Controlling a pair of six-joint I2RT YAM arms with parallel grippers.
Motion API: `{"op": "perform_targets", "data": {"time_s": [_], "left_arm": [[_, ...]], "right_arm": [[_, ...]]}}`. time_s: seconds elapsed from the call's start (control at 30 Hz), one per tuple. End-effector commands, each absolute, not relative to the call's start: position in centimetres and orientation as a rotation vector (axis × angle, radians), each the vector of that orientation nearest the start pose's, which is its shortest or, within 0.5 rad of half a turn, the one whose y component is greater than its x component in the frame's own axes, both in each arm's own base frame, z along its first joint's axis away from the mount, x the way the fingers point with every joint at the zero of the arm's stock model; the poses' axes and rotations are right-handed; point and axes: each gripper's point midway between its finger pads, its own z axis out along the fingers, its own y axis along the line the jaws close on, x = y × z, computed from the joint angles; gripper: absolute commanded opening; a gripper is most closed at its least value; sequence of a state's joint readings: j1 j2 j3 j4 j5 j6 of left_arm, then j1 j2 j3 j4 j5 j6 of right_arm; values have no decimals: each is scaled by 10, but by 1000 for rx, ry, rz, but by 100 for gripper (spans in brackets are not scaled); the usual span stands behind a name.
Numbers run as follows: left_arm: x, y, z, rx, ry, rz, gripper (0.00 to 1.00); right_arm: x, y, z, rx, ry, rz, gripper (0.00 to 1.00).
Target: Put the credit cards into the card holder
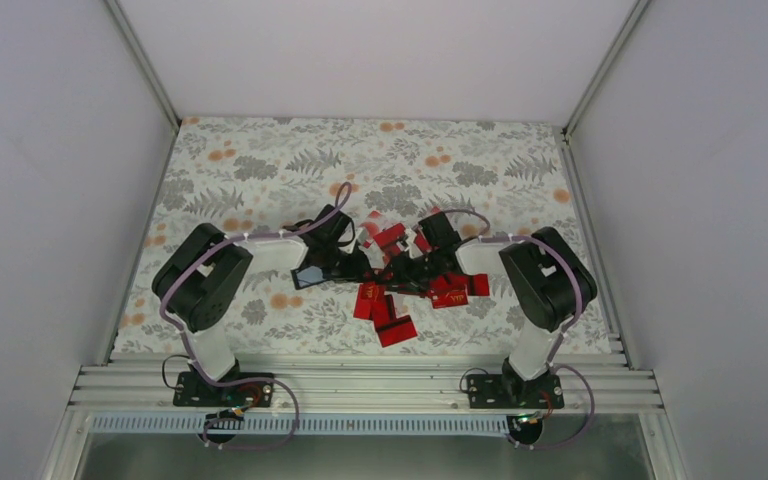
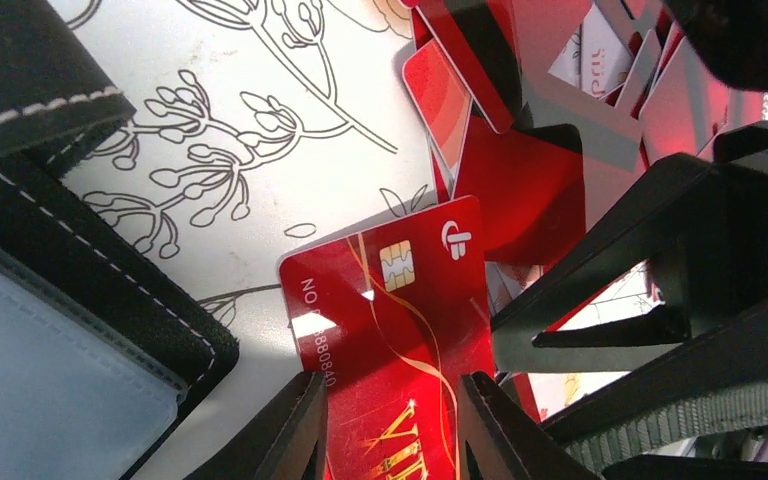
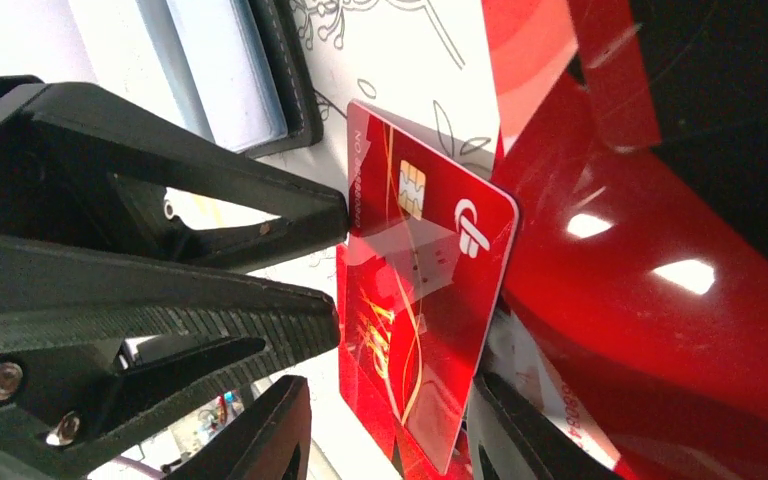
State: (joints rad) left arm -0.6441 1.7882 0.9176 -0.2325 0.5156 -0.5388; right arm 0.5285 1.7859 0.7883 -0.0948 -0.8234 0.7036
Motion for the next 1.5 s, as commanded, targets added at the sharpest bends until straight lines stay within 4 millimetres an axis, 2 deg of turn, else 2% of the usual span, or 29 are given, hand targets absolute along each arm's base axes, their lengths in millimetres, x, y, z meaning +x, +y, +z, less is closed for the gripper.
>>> {"op": "perform_targets", "data": {"time_s": [0.0,0.23,0.43,0.9,1.27,1.37,1.47], "left_arm": [[231,-307,10,342,2889,-1130,34],[228,-308,16,309,2878,-1166,34],[229,-308,20,295,2875,-1169,34],[233,-306,20,249,2870,-1175,33],[233,-304,21,227,2856,-1189,27],[234,-304,25,227,2839,-1195,26],[236,-302,32,220,2818,-1192,26]], "right_arm": [[235,299,45,-121,2802,1579,41],[245,308,80,-176,2678,1671,41],[249,309,86,-188,2658,1667,41],[252,303,49,-139,2773,1533,37],[250,302,31,-143,2810,1517,17],[248,302,25,-145,2824,1521,6],[248,303,24,-161,2821,1519,4]]}}
